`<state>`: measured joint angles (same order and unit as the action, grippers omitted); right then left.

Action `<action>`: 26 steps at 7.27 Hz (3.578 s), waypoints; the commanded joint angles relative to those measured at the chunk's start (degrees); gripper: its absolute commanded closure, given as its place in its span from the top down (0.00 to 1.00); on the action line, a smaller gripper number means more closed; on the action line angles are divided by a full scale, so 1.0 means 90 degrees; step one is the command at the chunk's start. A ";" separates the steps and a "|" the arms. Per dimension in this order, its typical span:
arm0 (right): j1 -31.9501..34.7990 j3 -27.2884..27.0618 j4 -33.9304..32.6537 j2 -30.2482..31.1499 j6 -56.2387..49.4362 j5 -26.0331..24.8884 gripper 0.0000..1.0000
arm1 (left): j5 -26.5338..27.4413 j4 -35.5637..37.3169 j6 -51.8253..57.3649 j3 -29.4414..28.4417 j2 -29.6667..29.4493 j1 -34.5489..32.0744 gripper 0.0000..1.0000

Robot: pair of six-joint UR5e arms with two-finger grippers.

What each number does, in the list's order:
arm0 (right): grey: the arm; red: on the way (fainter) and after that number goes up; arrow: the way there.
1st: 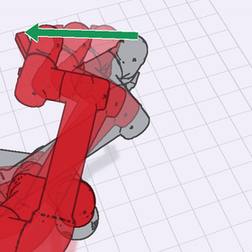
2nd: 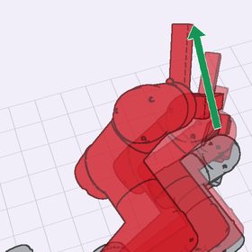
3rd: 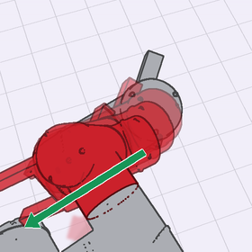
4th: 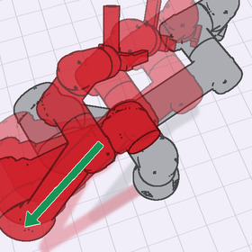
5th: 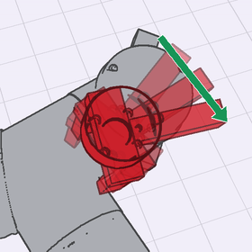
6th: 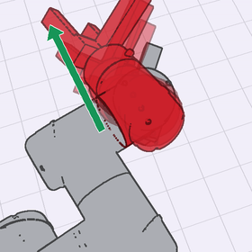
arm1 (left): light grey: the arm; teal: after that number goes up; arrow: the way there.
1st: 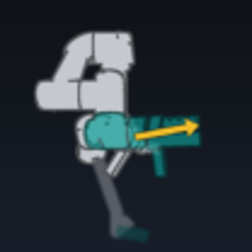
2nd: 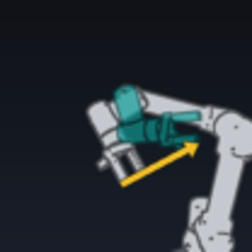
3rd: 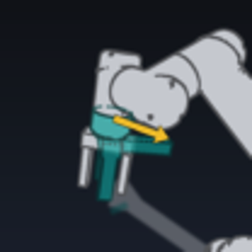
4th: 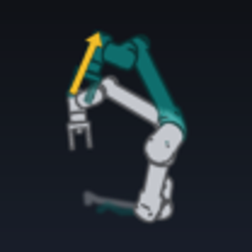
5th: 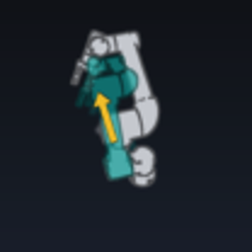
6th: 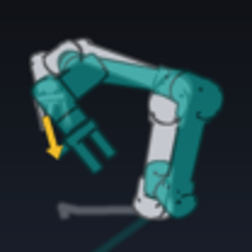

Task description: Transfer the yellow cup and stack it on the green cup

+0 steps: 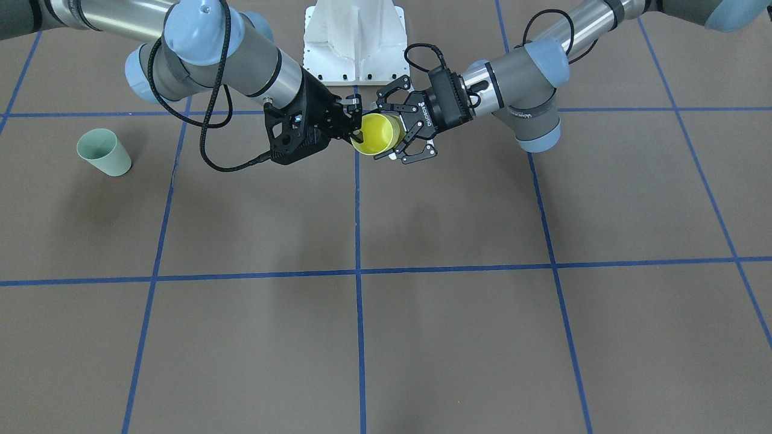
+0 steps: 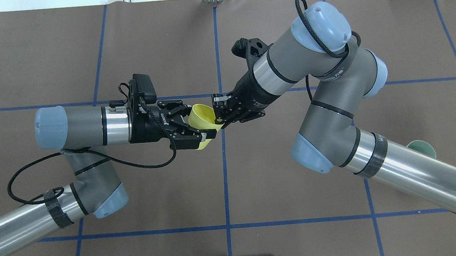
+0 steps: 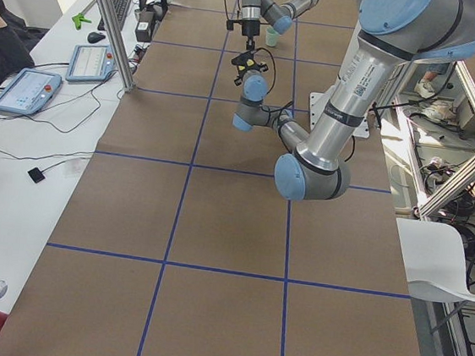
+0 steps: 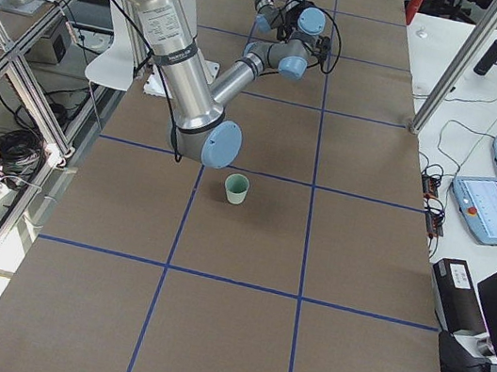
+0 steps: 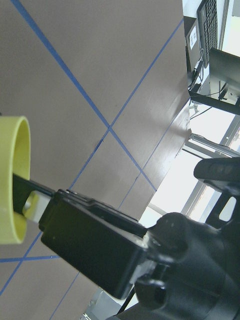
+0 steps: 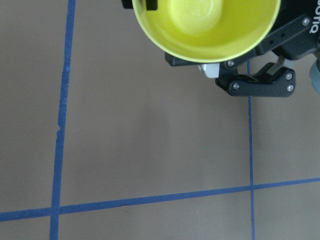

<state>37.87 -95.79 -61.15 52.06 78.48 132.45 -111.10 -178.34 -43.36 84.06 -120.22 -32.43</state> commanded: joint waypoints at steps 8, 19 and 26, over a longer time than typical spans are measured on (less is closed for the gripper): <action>0.0536 -0.0060 -0.0012 0.0523 0.0137 0.0019 0.00 | 0.0011 -0.0008 -0.0435 0.0054 0.0047 -0.0030 1.00; 0.1768 -0.2791 -0.4465 0.2257 -0.3913 -0.1934 0.00 | 0.0079 0.5494 0.0417 0.2241 0.1394 -0.2175 1.00; 0.2471 -0.3253 -0.4397 0.3805 -0.6005 -0.1602 0.00 | -0.0735 0.9532 0.3289 0.1912 0.2280 -0.4243 1.00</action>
<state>59.54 -125.17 -100.76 85.51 25.87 117.36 -112.87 -94.13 -18.99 103.25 -103.13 -65.25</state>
